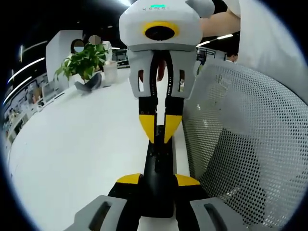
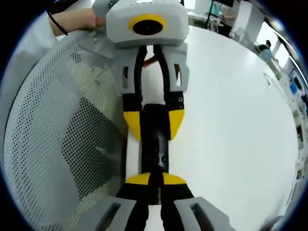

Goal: Press the specified remote control buttons in sequence, fully releasing each button before pressing the next.

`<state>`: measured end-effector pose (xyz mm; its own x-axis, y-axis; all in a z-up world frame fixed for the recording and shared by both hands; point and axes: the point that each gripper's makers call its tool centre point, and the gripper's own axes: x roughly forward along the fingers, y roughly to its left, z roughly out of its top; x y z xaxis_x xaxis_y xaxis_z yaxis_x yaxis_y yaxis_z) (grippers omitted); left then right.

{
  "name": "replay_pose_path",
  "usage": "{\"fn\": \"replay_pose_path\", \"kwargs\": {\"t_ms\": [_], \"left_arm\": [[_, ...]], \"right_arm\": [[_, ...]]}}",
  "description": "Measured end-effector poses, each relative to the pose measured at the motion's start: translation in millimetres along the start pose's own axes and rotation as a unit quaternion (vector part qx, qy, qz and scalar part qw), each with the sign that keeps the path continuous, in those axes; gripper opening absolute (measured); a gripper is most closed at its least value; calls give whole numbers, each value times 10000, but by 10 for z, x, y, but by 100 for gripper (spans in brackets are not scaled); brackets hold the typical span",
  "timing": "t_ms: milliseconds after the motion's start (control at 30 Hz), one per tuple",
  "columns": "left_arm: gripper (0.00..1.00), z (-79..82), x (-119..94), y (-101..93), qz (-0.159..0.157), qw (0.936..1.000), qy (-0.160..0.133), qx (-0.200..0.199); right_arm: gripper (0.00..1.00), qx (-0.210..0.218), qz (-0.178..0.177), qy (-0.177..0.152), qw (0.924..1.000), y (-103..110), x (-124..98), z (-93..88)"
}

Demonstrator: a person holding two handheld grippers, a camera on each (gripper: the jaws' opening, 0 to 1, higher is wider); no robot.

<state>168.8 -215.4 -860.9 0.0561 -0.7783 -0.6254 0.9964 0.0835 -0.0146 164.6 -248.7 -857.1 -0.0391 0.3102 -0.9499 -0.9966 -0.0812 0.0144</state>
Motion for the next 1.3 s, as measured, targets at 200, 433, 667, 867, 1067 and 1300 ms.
{"fn": "replay_pose_path", "kwargs": {"t_ms": [200, 433, 667, 867, 1067, 1300], "left_arm": [[25, -2, 1, -3, -24, 10000, 1, 21], [25, -1, 2, -6, -35, 10000, 3, 31], [25, 1, 6, -11, -12, 10000, 40, 86], [25, 0, 2, -11, 0, 9999, 80, 91], [25, -3, 3, -11, -1, 9999, 93, 103], [25, -3, 4, -10, -8, 9999, 97, 93]], "right_arm": [[4, -85, -242, 95, 9996, -3, 14, -7], [4, 107, -379, -141, 9991, -14, 4, -17], [4, 246, -277, -285, 9989, -35, -17, -18], [3, 261, -246, -344, 9988, -26, -16, -16], [4, 337, -218, -348, 9986, -15, -32, -43], [5, 303, -208, -229, 9991, -3, -23, -51]]}}
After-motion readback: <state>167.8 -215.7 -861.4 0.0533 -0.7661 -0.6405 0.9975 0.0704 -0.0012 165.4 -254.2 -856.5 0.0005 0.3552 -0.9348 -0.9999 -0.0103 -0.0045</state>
